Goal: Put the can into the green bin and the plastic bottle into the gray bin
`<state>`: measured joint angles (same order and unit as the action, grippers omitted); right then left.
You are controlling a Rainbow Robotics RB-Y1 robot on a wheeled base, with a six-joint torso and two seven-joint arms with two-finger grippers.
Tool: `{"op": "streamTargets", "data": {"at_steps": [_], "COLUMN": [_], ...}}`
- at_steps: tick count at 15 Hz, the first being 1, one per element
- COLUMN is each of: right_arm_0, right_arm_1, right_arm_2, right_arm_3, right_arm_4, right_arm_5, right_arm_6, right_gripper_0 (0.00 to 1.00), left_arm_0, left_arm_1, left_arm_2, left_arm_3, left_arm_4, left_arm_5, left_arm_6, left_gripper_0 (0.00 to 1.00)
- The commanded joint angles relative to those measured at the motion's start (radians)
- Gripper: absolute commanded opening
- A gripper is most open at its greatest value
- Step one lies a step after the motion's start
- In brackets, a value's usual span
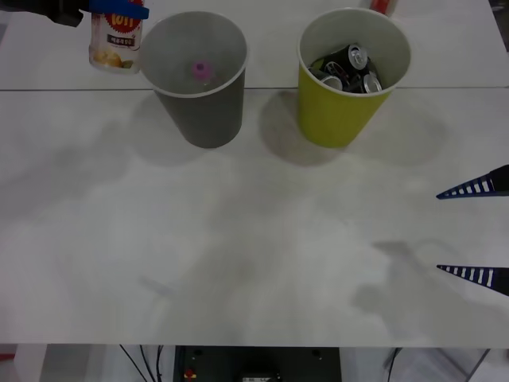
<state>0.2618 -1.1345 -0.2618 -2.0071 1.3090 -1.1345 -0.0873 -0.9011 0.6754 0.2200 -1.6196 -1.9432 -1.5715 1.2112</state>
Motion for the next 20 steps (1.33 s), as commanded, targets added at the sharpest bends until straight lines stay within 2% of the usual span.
{"op": "streamTargets", "data": {"at_steps": [1,8,11,13,20], "right_arm_0": [0.0,0.0,0.0,0.0,0.0], "right_arm_1": [0.0,0.0,0.0,0.0,0.0], "right_arm_2": [0.0,0.0,0.0,0.0,0.0], "right_arm_3": [0.0,0.0,0.0,0.0,0.0], "right_arm_4": [0.0,0.0,0.0,0.0,0.0], "right_arm_5": [0.0,0.0,0.0,0.0,0.0], "right_arm_6": [0.0,0.0,0.0,0.0,0.0], "right_gripper_0": [1.0,1.0,1.0,1.0,1.0], "left_arm_0": [-0.119,-0.309,-0.378,-0.403,-0.403], "left_arm_1": [0.003,0.003,0.004,0.004,-0.016], "left_arm_2": [-0.077,-0.343,-0.426,-0.435,-0.413], "left_arm_3": [0.116,0.36,0.466,0.526,0.526], "left_arm_4": [-0.045,-0.082,-0.094,-0.094,-0.111], "left_arm_5": [0.001,0.001,0.001,0.021,0.137], "left_arm_6": [0.001,0.002,0.004,0.004,0.041], "left_gripper_0": [0.0,0.0,0.0,0.0,0.01]}}
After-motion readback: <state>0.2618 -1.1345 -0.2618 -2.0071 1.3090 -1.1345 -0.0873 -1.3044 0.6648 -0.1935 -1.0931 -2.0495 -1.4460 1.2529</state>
